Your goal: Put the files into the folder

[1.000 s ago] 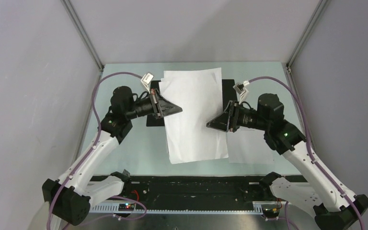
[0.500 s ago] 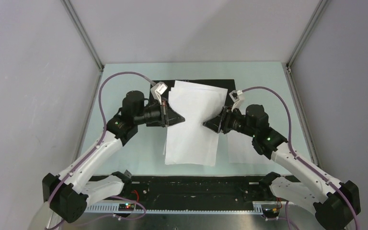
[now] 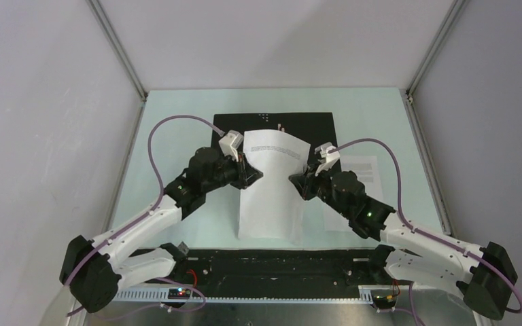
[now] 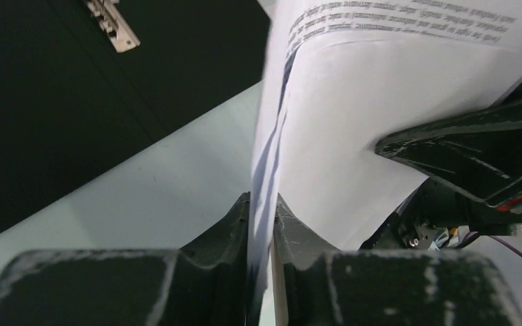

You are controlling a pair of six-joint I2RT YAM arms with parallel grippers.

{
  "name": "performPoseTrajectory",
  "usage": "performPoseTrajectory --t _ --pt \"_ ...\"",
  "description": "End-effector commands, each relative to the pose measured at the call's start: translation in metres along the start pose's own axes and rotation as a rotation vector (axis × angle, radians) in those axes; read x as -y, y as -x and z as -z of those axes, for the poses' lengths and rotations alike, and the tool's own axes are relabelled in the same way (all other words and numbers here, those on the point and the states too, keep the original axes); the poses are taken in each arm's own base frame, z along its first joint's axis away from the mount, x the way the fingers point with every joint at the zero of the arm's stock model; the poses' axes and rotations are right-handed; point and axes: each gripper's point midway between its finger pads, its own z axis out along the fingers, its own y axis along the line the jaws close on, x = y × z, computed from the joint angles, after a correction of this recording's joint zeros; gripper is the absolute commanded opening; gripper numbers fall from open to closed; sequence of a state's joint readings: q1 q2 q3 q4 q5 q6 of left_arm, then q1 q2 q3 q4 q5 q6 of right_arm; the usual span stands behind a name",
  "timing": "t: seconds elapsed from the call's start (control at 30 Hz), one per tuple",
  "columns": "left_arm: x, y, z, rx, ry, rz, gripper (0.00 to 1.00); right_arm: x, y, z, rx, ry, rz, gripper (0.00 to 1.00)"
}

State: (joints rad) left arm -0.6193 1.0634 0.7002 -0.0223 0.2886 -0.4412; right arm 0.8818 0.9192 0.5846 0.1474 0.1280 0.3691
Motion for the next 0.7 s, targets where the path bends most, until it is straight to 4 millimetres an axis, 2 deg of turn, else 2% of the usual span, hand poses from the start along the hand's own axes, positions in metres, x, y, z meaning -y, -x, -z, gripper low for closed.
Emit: performPoseTrajectory --t 0.0,0.13,0.27,0.37,0.67 --pt "0.019 0.037 0.008 0.173 -0.014 -0.096 0.21 0.002 0.029 0.005 0.136 -0.059 0.077 0.12" --pt "0.025 0.032 0.022 0.201 -0.033 -0.095 0.27 -0.005 0.021 0.013 0.123 -0.033 0.068 0.17" --pt "0.026 0.018 0.030 0.201 -0.045 -0.090 0.29 -0.010 0.010 0.019 0.103 -0.010 0.051 0.25" --pt "0.024 0.004 0.033 0.187 -0.049 -0.079 0.29 -0.011 -0.001 0.021 0.081 -0.001 0.040 0.26" --pt "0.028 -0.016 0.034 0.168 -0.052 -0.085 0.30 -0.015 -0.026 0.024 0.037 -0.012 0.052 0.25"
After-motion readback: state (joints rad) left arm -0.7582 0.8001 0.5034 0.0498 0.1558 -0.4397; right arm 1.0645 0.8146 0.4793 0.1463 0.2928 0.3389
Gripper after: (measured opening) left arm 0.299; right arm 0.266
